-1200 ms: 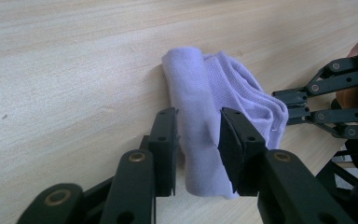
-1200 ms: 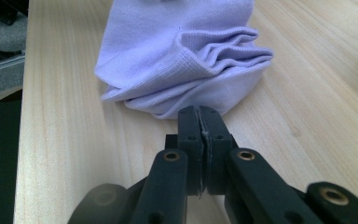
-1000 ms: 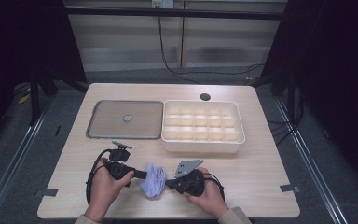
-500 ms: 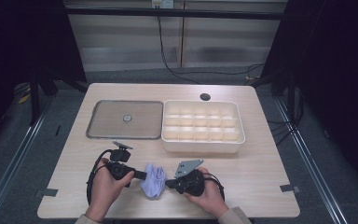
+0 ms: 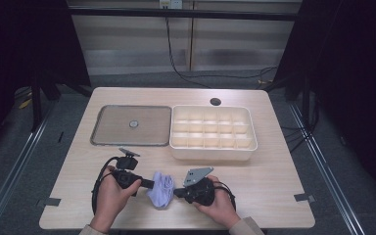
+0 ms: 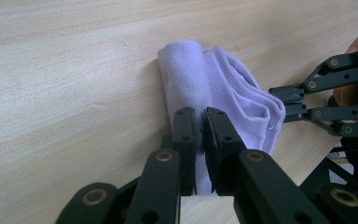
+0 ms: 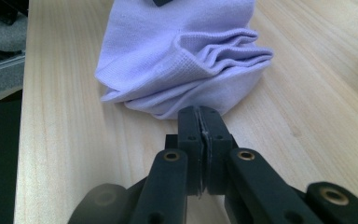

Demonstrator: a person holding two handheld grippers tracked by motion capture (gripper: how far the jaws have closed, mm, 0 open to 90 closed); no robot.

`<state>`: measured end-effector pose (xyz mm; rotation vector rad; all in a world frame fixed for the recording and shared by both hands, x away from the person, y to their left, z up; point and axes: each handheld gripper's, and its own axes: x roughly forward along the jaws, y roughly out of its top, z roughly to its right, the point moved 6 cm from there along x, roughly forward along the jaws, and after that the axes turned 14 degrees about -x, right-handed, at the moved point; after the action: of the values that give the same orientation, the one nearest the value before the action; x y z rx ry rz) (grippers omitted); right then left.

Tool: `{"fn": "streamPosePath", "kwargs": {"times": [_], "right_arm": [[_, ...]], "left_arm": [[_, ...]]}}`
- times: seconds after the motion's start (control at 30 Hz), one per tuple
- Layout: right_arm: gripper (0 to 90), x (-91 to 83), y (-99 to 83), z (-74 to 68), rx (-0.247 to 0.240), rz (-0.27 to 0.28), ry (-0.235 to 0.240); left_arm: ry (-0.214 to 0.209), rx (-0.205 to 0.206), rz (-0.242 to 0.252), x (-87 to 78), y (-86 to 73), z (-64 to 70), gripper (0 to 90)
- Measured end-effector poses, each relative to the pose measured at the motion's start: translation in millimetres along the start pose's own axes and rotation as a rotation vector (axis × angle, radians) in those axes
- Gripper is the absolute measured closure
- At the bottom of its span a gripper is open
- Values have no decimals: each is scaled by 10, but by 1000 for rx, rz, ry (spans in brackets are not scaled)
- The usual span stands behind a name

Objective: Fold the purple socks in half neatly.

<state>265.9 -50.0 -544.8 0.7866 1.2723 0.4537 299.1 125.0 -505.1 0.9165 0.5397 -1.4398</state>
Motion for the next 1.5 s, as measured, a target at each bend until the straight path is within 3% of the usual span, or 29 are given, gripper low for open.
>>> {"fn": "streamPosePath", "kwargs": {"times": [0.4,0.67,0.8,1.0,1.5], "right_arm": [[882,-1,3,-6,7,-3,-2],[900,-25,-12,24,8,-16,-18],[900,-49,-25,57,46,-7,-25],[900,-57,-5,96,50,1,-52],[900,7,12,24,38,-9,-17]], "left_arm": [[-1,16,-21,-15,-8,18,861],[-3,5,-28,-18,-15,50,866],[-2,10,-35,-22,-16,69,866],[1,18,-39,-32,-14,97,866],[-2,45,-58,-12,-23,195,865]]}}
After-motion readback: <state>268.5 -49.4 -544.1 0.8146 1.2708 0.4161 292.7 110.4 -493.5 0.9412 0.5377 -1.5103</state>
